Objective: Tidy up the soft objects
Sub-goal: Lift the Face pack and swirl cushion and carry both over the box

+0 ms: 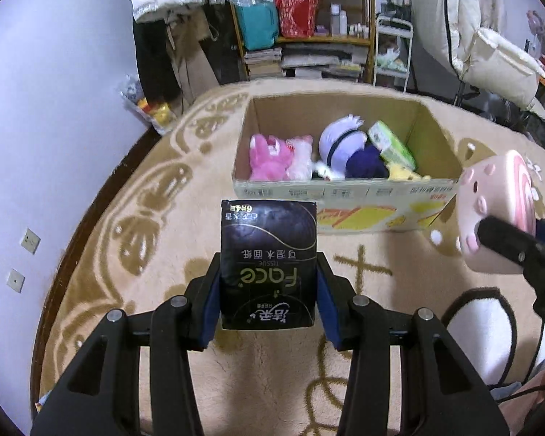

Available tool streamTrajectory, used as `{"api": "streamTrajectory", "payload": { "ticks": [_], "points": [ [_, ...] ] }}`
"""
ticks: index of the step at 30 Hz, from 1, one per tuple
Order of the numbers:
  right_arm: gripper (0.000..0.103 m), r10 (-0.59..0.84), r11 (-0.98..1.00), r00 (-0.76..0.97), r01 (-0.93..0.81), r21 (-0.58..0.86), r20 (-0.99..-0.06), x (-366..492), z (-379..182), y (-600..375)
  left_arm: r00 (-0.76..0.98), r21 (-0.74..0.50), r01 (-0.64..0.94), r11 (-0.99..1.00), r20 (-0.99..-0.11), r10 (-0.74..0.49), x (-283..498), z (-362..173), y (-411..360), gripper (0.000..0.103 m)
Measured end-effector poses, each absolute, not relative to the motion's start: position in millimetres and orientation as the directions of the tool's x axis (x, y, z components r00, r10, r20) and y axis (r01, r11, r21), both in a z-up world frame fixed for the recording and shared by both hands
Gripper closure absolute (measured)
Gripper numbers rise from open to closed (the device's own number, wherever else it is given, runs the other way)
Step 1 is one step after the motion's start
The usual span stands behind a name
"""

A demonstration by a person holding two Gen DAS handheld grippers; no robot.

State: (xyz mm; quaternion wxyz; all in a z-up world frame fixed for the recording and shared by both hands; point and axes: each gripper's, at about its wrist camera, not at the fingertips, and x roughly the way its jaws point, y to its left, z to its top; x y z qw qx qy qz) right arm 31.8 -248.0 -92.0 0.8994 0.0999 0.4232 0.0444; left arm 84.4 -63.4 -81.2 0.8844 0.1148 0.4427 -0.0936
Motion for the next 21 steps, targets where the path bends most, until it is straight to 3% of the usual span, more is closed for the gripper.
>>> {"api": "streamTrajectory", "payload": {
  "ticks": [6,21],
  "points": [
    [0.068,0.157,0.978,0.708,-0.013,0.21,-0.688,25,-57,-248,0.681,0.16,0.281,0.946,-0.728,-0.079,74,-46,-66,0.059],
    [0.068,0.12,0.983,0.801,-0.011,0.185,-0.587,31,-1,-252,0.788,0.121,0.255,0.959,-0.601,-0.134,87,27,-60,0.059]
  ]
}}
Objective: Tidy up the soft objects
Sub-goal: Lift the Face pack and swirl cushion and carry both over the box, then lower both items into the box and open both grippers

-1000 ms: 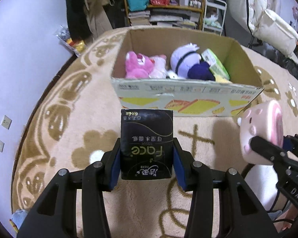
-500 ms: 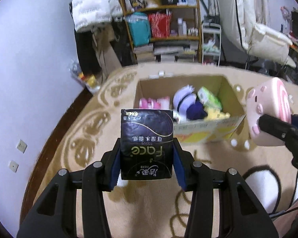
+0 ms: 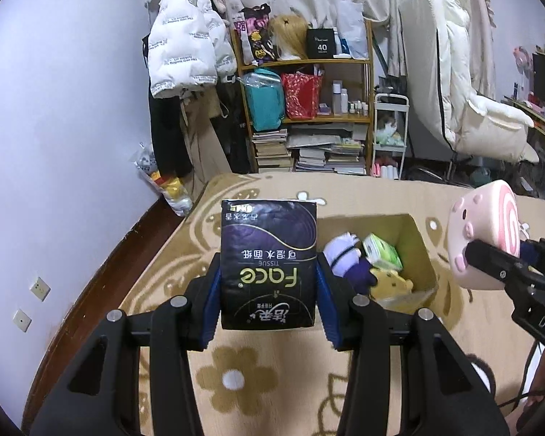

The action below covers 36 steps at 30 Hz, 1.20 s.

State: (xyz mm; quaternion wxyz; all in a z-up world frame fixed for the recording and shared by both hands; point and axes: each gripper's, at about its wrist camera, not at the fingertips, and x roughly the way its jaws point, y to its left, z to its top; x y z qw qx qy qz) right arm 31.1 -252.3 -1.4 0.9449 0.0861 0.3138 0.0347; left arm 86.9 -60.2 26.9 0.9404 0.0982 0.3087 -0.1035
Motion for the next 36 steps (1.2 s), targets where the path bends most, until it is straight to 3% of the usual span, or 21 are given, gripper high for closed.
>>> {"api": "streamTrajectory", "payload": {
  "ticks": [12,22,36],
  "points": [
    [0.068,0.103,0.99,0.807,-0.025,0.141,-0.582,72,-3,-251,0.795,0.087,0.258,0.962,-0.585,-0.16,135,37,-61,0.058],
    [0.067,0.133,0.985,0.784,-0.038,0.167,-0.607,111,-17,-260,0.775,0.074,0.275,0.959,-0.607,-0.176,163,10,-75,0.058],
    [0.065,0.167,0.98,0.72,-0.05,0.19,-0.673,140,-64,-271,0.679,0.062,0.318,0.946,-0.712,-0.181,196,-49,-101,0.058]
  ]
}}
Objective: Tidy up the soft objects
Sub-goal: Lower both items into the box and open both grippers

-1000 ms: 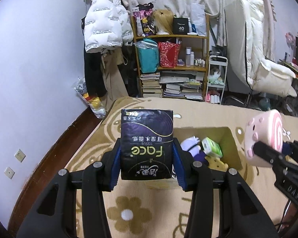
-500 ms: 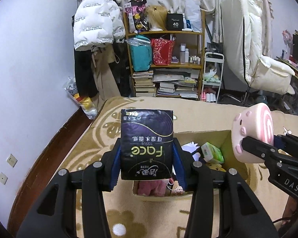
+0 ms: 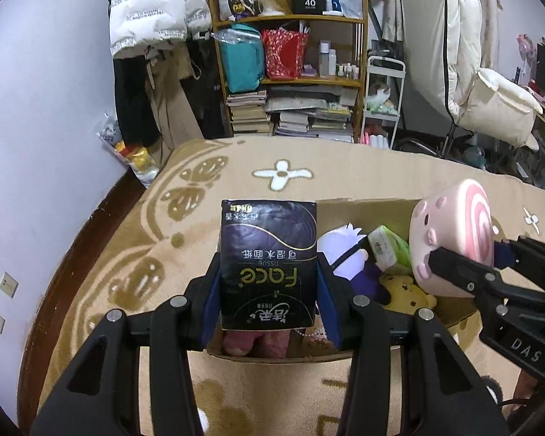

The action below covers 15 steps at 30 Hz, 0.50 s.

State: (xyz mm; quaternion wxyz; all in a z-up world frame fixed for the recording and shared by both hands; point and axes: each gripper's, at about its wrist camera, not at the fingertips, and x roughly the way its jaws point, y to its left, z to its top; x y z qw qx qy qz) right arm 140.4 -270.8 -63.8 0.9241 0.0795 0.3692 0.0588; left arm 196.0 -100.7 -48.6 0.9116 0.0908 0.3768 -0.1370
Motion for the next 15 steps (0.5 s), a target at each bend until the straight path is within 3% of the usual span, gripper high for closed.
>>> {"api": "streamTrajectory", "payload": {
  "ticks": [7,10,15],
  "points": [
    [0.063,0.166,0.981,0.679,-0.038,0.192,-0.715,147,-86,-272,0.648,0.016,0.332,0.943,-0.731,-0.216,202,-62,-102,0.058],
    [0.059,0.164,0.981,0.674,-0.037,0.188,-0.72,148,-89,-271,0.646,0.007,0.331,0.944,-0.731,-0.221,203,-66,-100,0.048],
    [0.058,0.168,0.981,0.658,-0.039,0.189,-0.734,147,-94,-269,0.653,0.03,0.33,0.944,-0.729,-0.205,201,-67,-103,0.046]
  ]
}}
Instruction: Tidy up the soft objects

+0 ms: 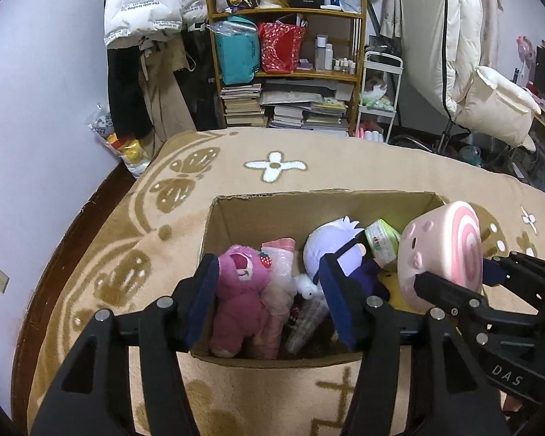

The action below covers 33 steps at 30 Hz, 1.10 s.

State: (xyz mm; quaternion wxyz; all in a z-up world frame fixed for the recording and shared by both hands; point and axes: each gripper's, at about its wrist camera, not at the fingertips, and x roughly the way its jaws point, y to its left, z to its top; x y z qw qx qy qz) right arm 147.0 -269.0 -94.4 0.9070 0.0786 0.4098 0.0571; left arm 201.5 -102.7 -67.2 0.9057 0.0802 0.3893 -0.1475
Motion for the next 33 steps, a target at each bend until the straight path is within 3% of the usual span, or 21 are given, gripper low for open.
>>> {"api": "streamTrajectory", "payload": {
  "ticks": [1,3,8,13,16,21,33],
  "points": [
    [0.058,0.168,0.981,0.655,-0.04,0.188,-0.737,147,-95,-269,0.652,0.028,0.33,0.944,-0.73,-0.206,201,-68,-103,0.046],
    [0.058,0.168,0.981,0.651,-0.04,0.187,-0.74,146,-96,-268,0.651,0.029,0.329,0.944,-0.731,-0.205,201,-67,-102,0.034],
    [0.05,0.156,0.983,0.646,-0.029,0.18,-0.747,142,-96,-268,0.654,0.014,0.309,0.951,-0.729,-0.202,199,-62,-99,0.034],
    [0.022,0.14,0.983,0.676,-0.005,0.186,-0.724,135,-84,-270,0.664,0.005,0.247,0.969,-0.729,-0.166,194,-53,-88,0.032],
    [0.01,0.128,0.982,0.692,0.012,0.188,-0.711,130,-74,-271,0.669,-0.004,0.231,0.973,-0.725,-0.162,188,-46,-81,0.017],
    [0.005,0.121,0.978,0.713,0.033,0.205,-0.69,118,-57,-276,0.723,0.032,0.201,0.979,-0.679,-0.126,168,-24,-70,0.004],
    [0.0,0.1,0.979,0.8,0.028,0.203,-0.591,69,3,-277,0.811,-0.009,0.163,0.987,-0.568,-0.139,118,34,-34,0.001]
  ]
}}
